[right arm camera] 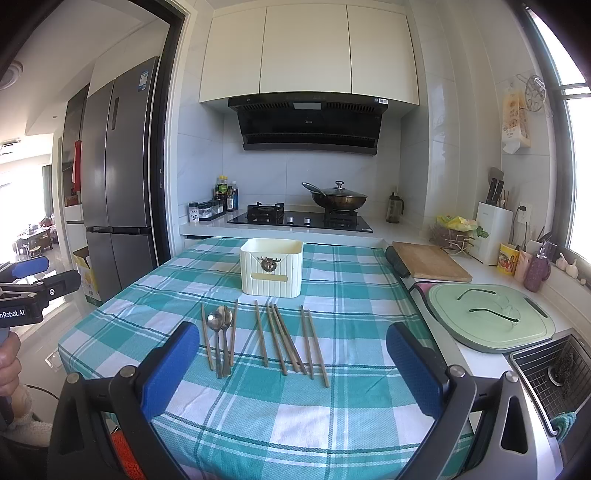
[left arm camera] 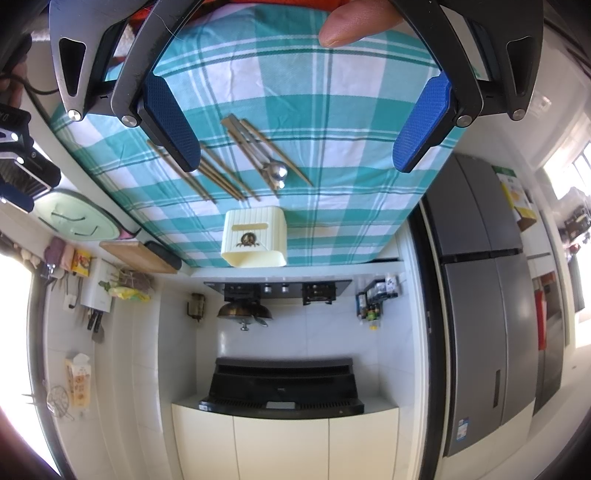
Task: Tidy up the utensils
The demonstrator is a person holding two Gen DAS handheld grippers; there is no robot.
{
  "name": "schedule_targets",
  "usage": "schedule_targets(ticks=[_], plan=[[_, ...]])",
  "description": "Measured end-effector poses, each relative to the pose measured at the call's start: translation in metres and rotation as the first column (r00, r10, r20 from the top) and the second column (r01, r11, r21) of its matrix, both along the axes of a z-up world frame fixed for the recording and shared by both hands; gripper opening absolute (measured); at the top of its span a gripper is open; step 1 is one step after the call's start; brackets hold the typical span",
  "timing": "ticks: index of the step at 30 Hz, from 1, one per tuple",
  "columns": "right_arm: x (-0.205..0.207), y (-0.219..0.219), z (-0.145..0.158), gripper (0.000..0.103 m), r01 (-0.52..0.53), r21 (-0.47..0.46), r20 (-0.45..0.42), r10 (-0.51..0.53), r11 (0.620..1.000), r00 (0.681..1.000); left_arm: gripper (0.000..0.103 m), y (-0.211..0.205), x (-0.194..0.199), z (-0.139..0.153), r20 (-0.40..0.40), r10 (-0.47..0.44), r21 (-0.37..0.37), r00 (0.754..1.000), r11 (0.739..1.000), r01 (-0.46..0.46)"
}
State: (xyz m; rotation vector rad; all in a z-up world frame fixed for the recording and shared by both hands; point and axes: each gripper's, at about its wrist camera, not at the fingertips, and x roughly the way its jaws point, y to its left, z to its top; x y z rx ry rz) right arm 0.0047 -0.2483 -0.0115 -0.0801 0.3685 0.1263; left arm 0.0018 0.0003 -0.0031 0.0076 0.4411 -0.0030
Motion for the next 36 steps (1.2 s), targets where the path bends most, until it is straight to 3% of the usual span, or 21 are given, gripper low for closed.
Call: schedule_targets(ticks=[36], plan=[[-0.0013, -0.001, 0.0001, 0.103, 0.0, 0.002, 0.001, 0.0, 1.0, 1.0, 0.103, 0.0005, -0.0001, 0.0032, 0.002, 0.001, -0.001, 1.0, 1.0, -0.001]])
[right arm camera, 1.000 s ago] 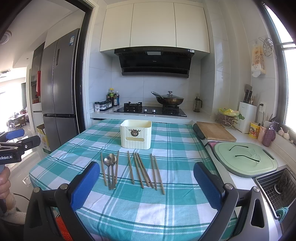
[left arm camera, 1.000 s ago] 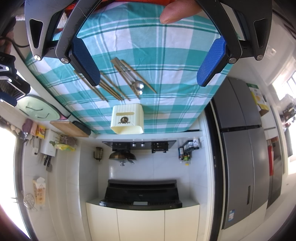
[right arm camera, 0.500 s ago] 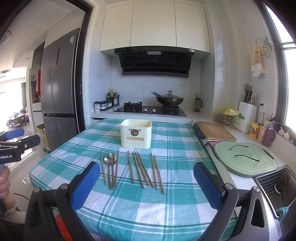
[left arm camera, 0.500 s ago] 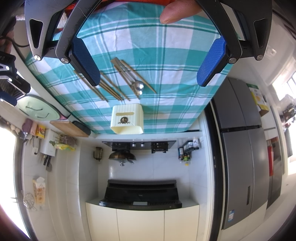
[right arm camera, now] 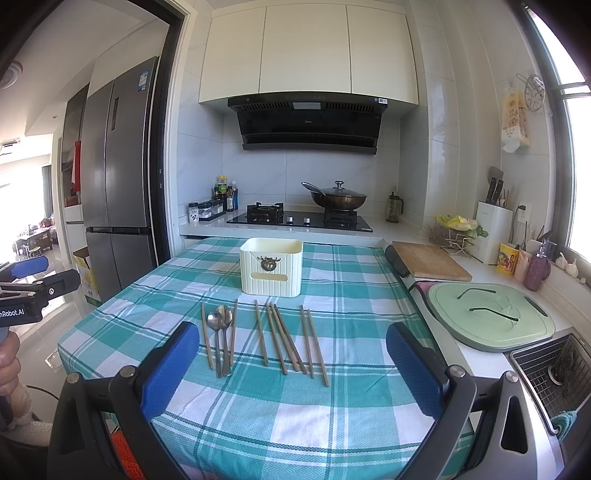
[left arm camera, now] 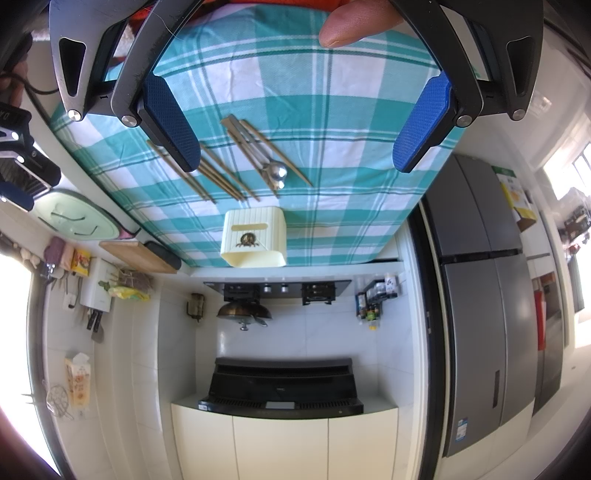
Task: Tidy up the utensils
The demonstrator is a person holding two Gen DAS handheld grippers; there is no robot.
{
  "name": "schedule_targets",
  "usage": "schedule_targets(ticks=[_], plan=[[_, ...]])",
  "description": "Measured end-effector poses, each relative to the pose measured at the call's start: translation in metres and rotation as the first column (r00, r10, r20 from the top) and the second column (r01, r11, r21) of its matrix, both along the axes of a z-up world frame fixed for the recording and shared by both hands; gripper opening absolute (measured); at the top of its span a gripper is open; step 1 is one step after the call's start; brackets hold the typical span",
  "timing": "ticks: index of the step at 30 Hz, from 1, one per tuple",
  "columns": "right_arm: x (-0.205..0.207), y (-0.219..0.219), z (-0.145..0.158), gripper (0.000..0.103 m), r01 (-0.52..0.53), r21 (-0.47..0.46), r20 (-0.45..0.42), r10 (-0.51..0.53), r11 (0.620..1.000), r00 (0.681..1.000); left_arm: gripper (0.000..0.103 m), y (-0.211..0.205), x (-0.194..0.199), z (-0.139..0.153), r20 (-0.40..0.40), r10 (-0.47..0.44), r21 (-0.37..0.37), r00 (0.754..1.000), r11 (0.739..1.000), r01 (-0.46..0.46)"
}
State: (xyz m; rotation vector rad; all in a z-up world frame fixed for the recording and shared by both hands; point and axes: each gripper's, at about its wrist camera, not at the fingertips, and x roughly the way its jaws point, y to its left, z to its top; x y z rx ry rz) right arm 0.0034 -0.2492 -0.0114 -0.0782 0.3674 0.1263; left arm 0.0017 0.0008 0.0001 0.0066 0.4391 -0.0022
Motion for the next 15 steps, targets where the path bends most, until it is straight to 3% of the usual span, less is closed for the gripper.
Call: schedule_targets(ticks=[15], plan=[[-0.0007, -0.001, -0.0005, 0.103, -0.002, 0.002, 0.002, 0.002, 1.0, 1.0, 0.103, 0.0005, -0.0002, 0.0002, 0.0, 0.0, 0.0, 1.0, 1.0, 0.0]])
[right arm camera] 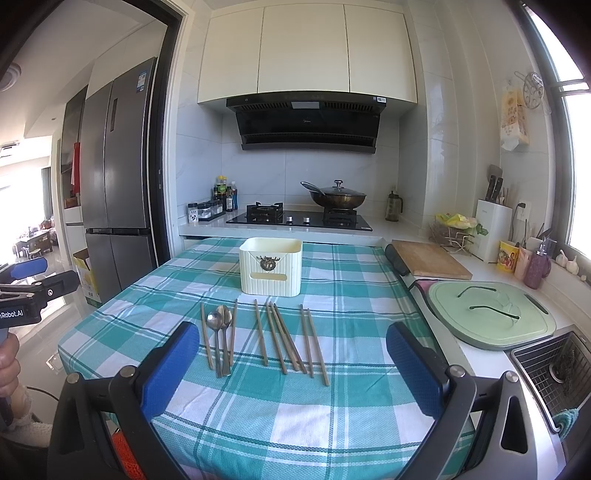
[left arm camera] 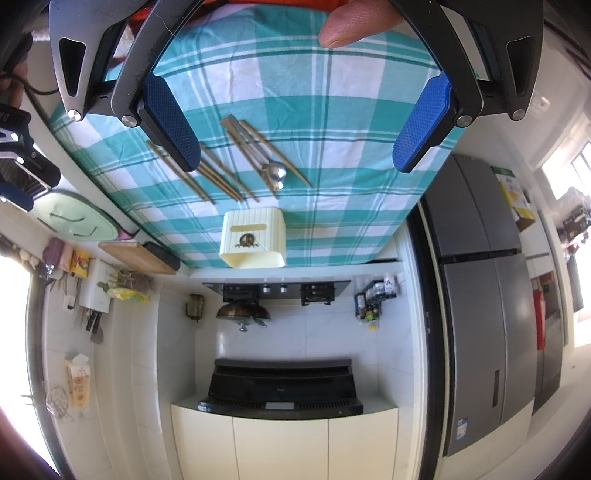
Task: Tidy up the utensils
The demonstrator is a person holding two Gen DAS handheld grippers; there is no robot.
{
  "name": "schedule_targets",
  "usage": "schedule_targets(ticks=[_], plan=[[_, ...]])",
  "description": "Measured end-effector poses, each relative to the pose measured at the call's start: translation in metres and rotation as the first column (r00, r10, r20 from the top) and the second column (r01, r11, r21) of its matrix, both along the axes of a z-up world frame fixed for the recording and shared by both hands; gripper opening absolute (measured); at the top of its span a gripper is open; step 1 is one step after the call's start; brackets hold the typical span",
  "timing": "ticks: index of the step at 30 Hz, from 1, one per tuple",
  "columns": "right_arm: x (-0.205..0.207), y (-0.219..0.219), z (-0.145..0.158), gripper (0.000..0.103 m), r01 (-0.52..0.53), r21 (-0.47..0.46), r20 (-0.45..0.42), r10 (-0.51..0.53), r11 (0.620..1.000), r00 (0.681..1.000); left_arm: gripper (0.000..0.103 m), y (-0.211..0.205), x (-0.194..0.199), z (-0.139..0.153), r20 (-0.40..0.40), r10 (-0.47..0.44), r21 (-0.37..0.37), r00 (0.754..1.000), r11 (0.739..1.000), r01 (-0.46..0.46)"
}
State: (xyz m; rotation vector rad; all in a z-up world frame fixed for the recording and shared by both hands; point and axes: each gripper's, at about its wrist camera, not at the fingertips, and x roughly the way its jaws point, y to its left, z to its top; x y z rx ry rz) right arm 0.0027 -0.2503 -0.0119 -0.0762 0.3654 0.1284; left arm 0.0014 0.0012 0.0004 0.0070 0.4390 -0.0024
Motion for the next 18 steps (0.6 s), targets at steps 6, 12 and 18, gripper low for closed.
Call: schedule_targets(ticks=[6, 12, 18], plan=[[0.0013, 0.0001, -0.0008, 0.103, 0.003, 0.004, -0.004, -0.003, 1.0, 1.0, 0.103, 0.0021, -0.0002, 0.0007, -0.003, -0.003, 0.003, 1.0, 1.0, 0.003], [0.0036, -0.0016, -0.0016, 0.103, 0.009, 0.012, -0.006, -0.009, 1.0, 1.0, 0.103, 0.0023, 0.0007, -0.0006, -0.003, -0.001, 0.005, 1.0, 1.0, 0.001], [0.0036, -0.0014, -0.0023, 0.103, 0.009, 0.014, -0.003, -0.009, 1.0, 1.0, 0.103, 0.0024, 0.0007, -0.0006, -0.003, -0.001, 0.005, 1.0, 1.0, 0.001]])
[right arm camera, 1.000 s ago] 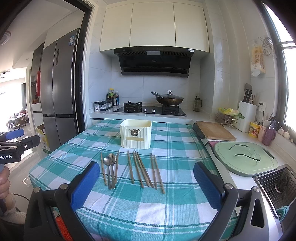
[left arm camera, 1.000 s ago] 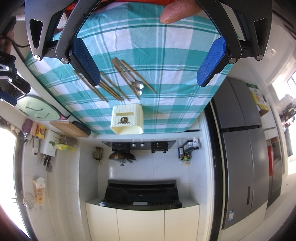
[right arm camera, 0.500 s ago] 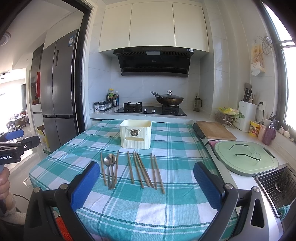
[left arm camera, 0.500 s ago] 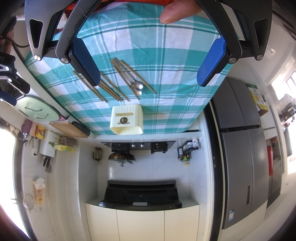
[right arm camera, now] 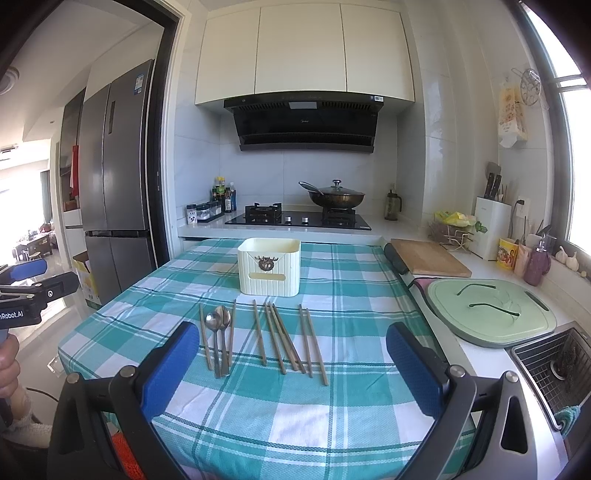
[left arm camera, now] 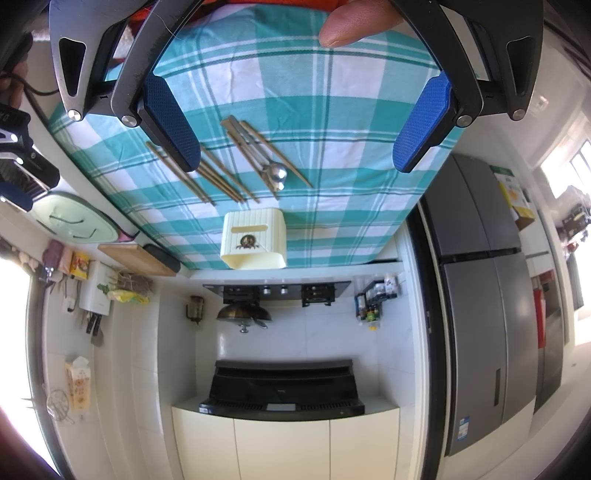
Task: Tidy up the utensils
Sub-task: 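Move the right gripper over one wooden chopstick while the left gripper nears the steel spoons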
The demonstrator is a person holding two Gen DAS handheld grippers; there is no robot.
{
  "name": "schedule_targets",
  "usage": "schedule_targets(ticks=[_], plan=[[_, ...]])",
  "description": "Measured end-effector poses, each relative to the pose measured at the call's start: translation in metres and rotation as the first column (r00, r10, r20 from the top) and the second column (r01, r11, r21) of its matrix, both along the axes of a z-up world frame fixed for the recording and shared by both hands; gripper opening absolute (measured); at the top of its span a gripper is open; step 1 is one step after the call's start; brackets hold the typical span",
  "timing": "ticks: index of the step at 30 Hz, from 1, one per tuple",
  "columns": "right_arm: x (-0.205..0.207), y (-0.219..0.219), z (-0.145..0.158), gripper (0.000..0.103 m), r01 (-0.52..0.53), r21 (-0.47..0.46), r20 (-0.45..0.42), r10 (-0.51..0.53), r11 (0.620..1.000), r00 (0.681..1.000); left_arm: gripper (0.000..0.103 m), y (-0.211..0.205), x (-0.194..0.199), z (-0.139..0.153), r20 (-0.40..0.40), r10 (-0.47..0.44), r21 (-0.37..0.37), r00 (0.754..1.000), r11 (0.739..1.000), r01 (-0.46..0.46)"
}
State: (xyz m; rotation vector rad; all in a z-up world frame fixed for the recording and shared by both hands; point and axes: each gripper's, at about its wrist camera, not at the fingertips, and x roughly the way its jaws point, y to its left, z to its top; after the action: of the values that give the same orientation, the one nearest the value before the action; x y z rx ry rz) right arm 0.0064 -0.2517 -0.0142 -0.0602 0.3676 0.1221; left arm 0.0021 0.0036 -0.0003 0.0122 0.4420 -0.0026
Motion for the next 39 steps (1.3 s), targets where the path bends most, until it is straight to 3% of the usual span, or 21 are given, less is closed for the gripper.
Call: schedule_targets(ticks=[9, 20, 27, 34, 39], plan=[[0.0, -0.001, 0.0, 0.103, 0.002, -0.002, -0.001, -0.002, 1.0, 1.0, 0.103, 0.001, 0.008, -0.004, -0.025, -0.003, -0.003, 1.0, 1.0, 0.003], [0.021, -0.011, -0.007, 0.103, 0.053, -0.029, -0.013, -0.053, 0.998, 0.998, 0.103, 0.001, 0.059, -0.02, -0.092, 0.006, -0.028, 0.996, 1.0, -0.008], [0.05, -0.025, -0.026, 0.103, 0.101, -0.043, -0.061, -0.104, 0.994, 0.993, 0.103, -0.007, 0.11, -0.056, -0.203, 0.013, -0.028, 0.979, 0.999, -0.019], [0.081, -0.036, -0.051, 0.103, 0.121, -0.069, -0.128, -0.129, 0.99, 0.983, 0.103, -0.008, 0.175, -0.117, -0.347, 0.046, -0.054, 0.937, 0.996, -0.069], [0.1, -0.04, -0.061, 0.103, 0.124, -0.078, -0.158, -0.135, 0.989, 0.978, 0.103, -0.013, 0.217, -0.151, -0.392, 0.123, 0.019, 0.912, 0.992, -0.126]])
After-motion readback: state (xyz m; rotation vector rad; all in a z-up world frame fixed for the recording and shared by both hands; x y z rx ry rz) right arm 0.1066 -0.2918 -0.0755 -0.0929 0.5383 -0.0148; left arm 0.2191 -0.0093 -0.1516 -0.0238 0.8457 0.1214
